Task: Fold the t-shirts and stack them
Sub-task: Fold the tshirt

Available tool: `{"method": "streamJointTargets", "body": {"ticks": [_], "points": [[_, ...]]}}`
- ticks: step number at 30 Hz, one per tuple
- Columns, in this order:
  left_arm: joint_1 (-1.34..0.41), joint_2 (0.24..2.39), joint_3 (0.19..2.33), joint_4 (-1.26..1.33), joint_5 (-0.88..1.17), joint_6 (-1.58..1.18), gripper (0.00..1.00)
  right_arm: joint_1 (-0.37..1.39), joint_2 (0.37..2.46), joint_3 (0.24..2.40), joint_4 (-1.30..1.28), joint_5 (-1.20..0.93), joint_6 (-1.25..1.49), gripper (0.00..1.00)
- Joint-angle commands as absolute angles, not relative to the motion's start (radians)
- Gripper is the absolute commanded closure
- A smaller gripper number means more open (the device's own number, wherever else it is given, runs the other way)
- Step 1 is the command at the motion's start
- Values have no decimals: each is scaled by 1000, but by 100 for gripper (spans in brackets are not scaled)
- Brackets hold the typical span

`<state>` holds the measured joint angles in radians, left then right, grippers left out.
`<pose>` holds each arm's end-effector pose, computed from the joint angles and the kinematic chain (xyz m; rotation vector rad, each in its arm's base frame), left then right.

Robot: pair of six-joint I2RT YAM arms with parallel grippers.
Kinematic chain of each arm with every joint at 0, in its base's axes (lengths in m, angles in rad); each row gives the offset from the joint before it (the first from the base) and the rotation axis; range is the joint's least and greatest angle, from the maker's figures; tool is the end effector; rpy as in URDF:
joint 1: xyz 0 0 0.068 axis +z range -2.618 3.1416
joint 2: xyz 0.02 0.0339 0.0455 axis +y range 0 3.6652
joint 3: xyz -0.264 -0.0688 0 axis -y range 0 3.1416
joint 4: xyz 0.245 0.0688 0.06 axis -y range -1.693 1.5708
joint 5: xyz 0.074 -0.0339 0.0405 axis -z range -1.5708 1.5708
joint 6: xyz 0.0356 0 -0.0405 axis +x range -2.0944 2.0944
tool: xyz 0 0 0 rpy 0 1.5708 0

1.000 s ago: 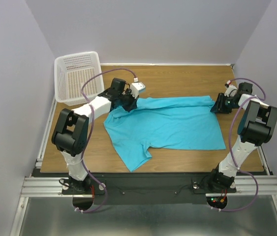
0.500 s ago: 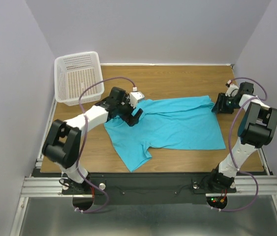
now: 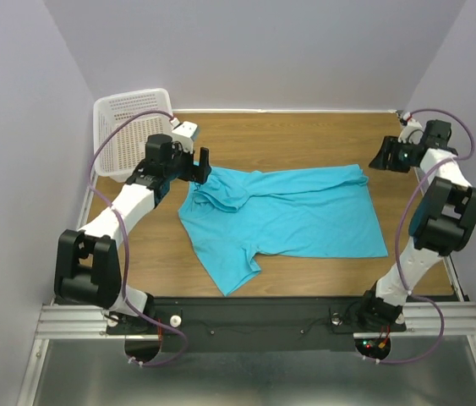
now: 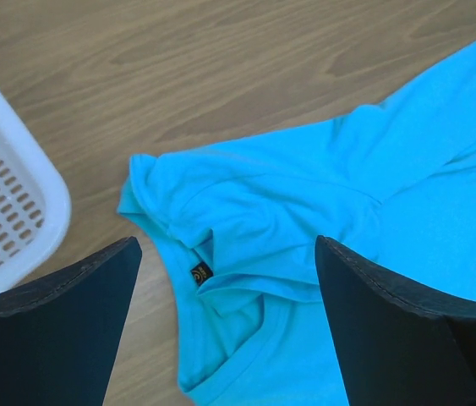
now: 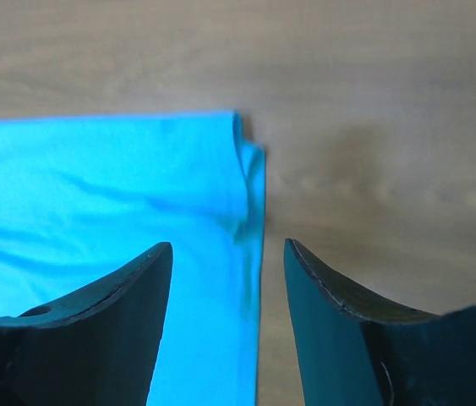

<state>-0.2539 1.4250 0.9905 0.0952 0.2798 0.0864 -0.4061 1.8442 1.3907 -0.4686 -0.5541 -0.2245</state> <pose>0.3181 -0.0927 0.2900 0.5096 1.8454 -0.3801 0.3756 -0.1411 0.2312 -0.0106 2.3478 0.3882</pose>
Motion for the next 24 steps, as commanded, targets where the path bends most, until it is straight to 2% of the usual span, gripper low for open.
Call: {"method": "streamJointTargets", "body": {"ticks": [1,7,14,21,24], "points": [[-267,1434,989,140,308,28,5,-399,2023,1560,-498,-699,-144,39],[-264,1414,970,160,301,25,6,-368,2206,1748,-522,-704,-94,40],[-262,1396,927,161,310,29,7,-325,2256,1784,-566,-669,-107,42],[-262,1376,893,166,325,34,8,-321,2267,1776,-592,-641,-109,53],[-261,1373,893,166,327,34,8,-321,2261,1769,-603,-626,-118,61]]}}
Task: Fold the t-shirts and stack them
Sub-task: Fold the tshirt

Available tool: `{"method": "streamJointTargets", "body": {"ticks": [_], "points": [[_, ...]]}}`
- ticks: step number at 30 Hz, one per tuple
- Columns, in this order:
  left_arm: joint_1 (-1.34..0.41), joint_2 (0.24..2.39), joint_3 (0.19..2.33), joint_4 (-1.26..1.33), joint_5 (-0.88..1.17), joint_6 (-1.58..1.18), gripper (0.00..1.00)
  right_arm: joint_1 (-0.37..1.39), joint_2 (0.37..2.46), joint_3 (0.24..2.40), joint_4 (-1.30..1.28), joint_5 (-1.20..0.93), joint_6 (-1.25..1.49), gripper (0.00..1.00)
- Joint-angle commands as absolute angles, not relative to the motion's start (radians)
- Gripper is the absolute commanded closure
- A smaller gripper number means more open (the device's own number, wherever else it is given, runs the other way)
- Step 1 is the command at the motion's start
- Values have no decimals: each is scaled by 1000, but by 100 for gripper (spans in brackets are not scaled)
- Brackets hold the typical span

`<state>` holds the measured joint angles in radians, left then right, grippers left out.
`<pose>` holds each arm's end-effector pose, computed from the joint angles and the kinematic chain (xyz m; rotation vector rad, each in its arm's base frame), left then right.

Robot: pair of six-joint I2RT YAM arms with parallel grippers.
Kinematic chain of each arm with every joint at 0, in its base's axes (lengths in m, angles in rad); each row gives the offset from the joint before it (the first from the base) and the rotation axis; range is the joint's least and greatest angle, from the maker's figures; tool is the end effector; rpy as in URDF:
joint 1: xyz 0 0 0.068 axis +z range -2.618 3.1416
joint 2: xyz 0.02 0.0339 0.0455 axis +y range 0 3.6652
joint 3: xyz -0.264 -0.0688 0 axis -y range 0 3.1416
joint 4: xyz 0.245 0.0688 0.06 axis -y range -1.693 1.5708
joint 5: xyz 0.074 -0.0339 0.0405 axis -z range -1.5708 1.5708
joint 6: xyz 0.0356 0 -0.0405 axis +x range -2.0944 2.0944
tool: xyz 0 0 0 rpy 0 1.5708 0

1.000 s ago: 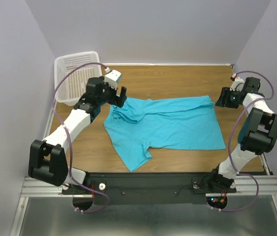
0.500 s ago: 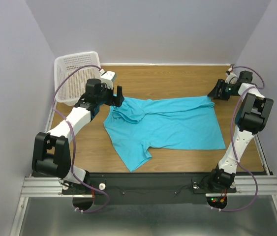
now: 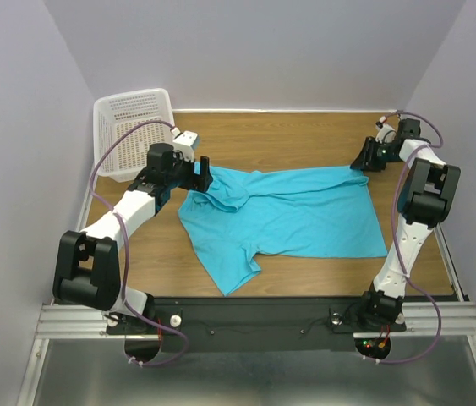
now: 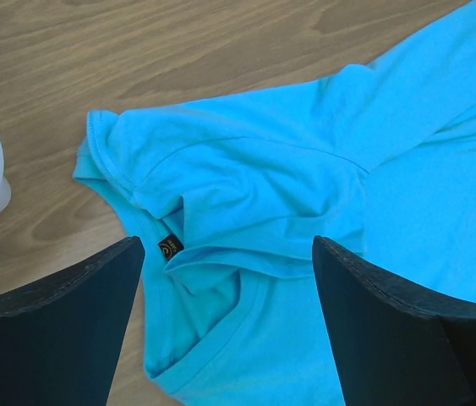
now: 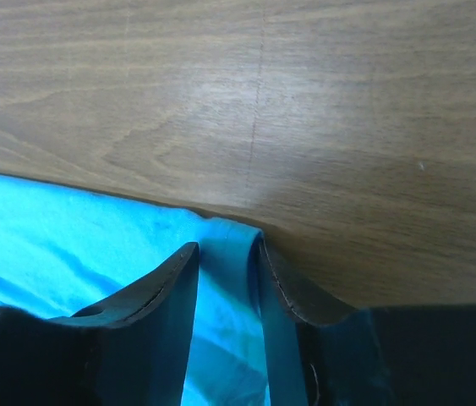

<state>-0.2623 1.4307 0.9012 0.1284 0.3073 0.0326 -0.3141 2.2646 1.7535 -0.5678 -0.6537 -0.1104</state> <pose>0.3104 -0.0945 0.2608 0.4891 1.9182 -0.4524 0.4634 -0.1278 0.1588 0.0417 2.4578 0.6822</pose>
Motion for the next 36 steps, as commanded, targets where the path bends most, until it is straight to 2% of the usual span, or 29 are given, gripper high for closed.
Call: {"method": "streamJointTargets", "body": {"ticks": [1,2,7,19,20,21,23,26,29,32,33,34,35,36], "points": [[-262,1373,893,166,328,34,8,-321,2263,1770,-606,-620,-121,64],[-262,1373,896,164,330,32,8,-321,2264,1773,-609,-617,-126,72],[-259,1368,907,157,330,35,8,-321,2284,1842,-614,-601,-132,99],[-249,1404,931,161,353,34,8,-321,2381,2089,-583,-485,-163,99],[-250,1407,934,163,354,32,8,-321,2391,2104,-584,-488,-158,94],[-250,1414,942,166,354,31,8,-321,2396,2111,-583,-483,-164,71],[-250,1422,954,167,360,31,9,-321,2388,2112,-581,-447,-182,48],[-250,1439,974,169,364,31,9,-322,2324,2065,-556,-365,-207,37],[-250,1451,995,169,368,29,9,-322,2243,1982,-519,-341,-228,36],[-250,1454,1003,175,373,26,9,-322,2204,1927,-512,-393,-232,43],[-250,1457,1003,181,373,23,9,-322,2192,1895,-511,-403,-233,55],[-249,1459,1003,184,376,23,10,-322,2191,1881,-512,-420,-232,60],[-250,1462,1003,186,377,18,11,-322,2191,1865,-512,-423,-236,71],[-249,1462,1002,189,386,17,11,-322,2195,1841,-511,-425,-236,76]]}}
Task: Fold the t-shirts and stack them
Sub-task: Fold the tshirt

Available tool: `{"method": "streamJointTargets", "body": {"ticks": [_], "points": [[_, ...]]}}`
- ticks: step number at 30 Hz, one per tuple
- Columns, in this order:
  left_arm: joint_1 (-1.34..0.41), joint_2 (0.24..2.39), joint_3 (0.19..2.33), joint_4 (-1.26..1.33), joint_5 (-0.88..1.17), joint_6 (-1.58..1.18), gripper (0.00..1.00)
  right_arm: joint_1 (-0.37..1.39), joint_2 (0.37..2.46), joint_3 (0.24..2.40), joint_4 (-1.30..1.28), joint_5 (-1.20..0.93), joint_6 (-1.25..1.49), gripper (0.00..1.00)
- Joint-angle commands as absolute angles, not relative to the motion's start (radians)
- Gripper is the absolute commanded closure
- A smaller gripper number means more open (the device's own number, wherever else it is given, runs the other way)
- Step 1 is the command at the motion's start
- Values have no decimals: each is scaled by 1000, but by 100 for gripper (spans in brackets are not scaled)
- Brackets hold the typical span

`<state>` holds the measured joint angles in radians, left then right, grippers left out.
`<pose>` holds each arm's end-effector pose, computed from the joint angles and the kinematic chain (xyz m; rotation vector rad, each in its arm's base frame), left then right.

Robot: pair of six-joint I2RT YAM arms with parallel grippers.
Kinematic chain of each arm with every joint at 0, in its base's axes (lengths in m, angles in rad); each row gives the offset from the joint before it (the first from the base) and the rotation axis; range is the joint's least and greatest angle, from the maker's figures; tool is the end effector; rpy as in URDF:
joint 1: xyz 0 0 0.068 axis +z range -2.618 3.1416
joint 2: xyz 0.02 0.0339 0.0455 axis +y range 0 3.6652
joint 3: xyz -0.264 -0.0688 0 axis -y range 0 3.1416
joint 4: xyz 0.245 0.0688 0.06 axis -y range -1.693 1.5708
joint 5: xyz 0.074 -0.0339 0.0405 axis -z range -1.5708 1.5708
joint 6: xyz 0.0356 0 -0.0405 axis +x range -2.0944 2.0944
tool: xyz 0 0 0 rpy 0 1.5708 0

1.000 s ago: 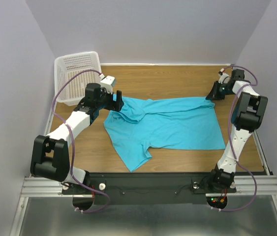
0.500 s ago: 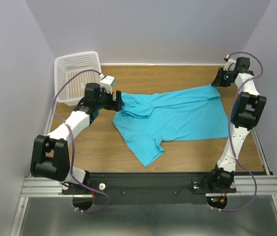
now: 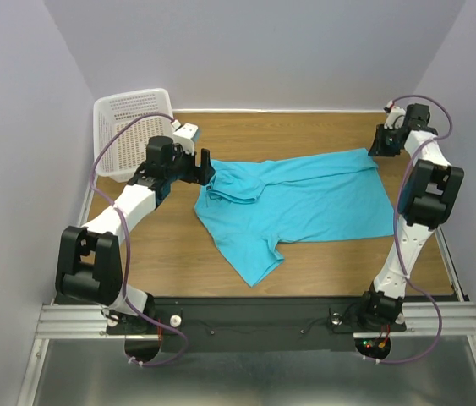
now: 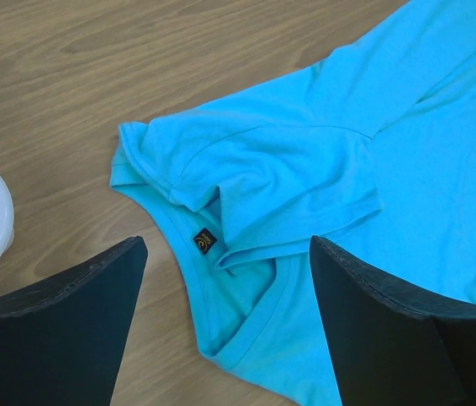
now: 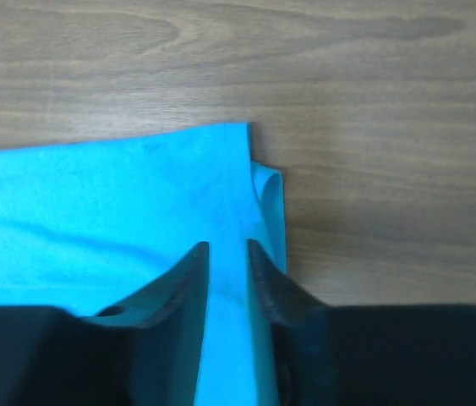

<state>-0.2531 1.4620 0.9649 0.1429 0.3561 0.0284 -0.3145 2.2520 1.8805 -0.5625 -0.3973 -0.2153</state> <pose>0.3222 -0.0962 0.2746 0.5070 1.8651 -0.4927 0.4796 -0.1415 0.1997 -0.0403 2.4222 0.2610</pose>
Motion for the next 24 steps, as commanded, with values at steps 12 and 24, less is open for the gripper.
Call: {"method": "streamJointTargets", "body": {"ticks": [12,24], "points": [[-249,1482,1015,212,368,3,11,-322,2226,1746,-511,-379,-233,89],[-262,1669,1193,246,217,-172,20,-330,2082,1695,-488,-436,-204,63]]}}
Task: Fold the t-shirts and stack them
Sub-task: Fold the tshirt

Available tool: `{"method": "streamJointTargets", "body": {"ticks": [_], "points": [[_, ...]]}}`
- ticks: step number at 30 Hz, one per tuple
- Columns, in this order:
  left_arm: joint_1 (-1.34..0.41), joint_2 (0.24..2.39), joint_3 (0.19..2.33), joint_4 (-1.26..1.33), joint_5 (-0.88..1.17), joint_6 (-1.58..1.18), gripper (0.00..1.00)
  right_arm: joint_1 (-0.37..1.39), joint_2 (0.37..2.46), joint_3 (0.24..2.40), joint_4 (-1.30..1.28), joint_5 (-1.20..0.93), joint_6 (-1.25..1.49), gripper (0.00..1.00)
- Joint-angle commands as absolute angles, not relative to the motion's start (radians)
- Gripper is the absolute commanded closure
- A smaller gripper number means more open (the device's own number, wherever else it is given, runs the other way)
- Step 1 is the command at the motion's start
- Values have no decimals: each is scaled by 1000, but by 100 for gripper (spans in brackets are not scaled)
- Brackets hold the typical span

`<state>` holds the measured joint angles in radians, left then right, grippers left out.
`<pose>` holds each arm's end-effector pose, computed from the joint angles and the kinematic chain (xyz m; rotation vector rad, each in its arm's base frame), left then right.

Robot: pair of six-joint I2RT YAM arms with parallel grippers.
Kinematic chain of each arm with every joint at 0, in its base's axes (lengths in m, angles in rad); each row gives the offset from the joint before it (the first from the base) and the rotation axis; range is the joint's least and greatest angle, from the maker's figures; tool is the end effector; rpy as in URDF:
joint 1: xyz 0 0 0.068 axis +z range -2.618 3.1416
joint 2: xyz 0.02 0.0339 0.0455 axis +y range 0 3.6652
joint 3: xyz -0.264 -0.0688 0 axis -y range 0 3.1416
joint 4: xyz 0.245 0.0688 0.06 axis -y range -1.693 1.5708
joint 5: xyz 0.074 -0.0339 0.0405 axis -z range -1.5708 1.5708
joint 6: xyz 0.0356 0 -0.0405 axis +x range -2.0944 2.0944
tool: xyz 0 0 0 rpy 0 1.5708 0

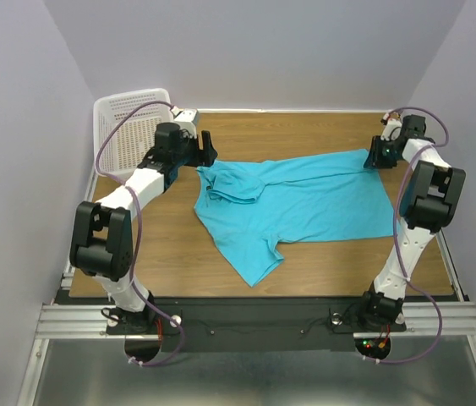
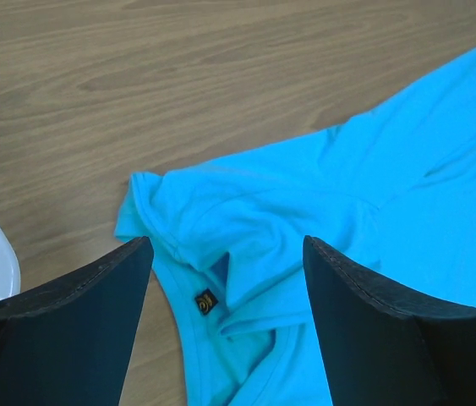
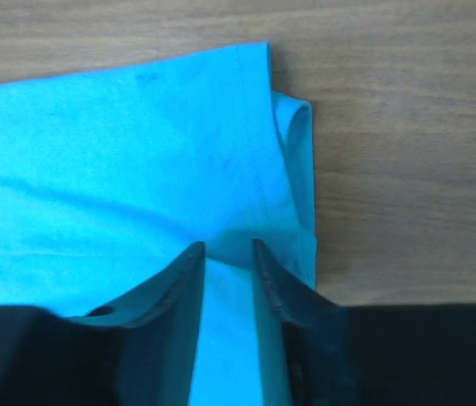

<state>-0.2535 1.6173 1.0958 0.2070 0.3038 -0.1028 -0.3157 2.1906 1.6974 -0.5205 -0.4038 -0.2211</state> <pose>0.3625 -0.1049 0.2738 0.3524 1.8720 -0.5289 0.4549 -0.1339 0.1747 -0.0278 2.4910 0.3022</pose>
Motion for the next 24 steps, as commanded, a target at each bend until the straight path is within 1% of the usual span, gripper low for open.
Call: {"method": "streamJointTargets", "body": {"ticks": [1,2,4,5,9,10,11,14,21,23,24], "points": [[-279,1689,1212,235,190,-172,22,-330,2057,1689,-486,-460,-199,63],[-288,1707,1230,223,167,-175,25,-330,2049,1683,-485,-474,-187,62],[-310,1759,1284,175,99,-187,26,-330,2043,1671,-482,-492,-178,62],[-330,1772,1296,164,77,-207,29,-330,2045,1658,-480,-503,-173,62],[-382,1802,1316,108,-66,-276,30,-328,2084,1634,-474,-506,-163,62],[-391,1809,1316,101,-133,-296,30,-328,2094,1634,-471,-503,-163,62],[-403,1812,1316,92,-168,-317,26,-328,2105,1635,-471,-491,-163,61],[-425,1827,1315,89,-216,-348,23,-328,2151,1657,-468,-468,-163,62],[-431,1810,1309,100,-258,-350,21,-330,2191,1640,-468,-436,-178,63],[-431,1798,1304,101,-261,-334,20,-328,2201,1637,-468,-410,-176,64],[-431,1795,1298,101,-262,-330,19,-328,2206,1640,-468,-375,-172,64]]}}
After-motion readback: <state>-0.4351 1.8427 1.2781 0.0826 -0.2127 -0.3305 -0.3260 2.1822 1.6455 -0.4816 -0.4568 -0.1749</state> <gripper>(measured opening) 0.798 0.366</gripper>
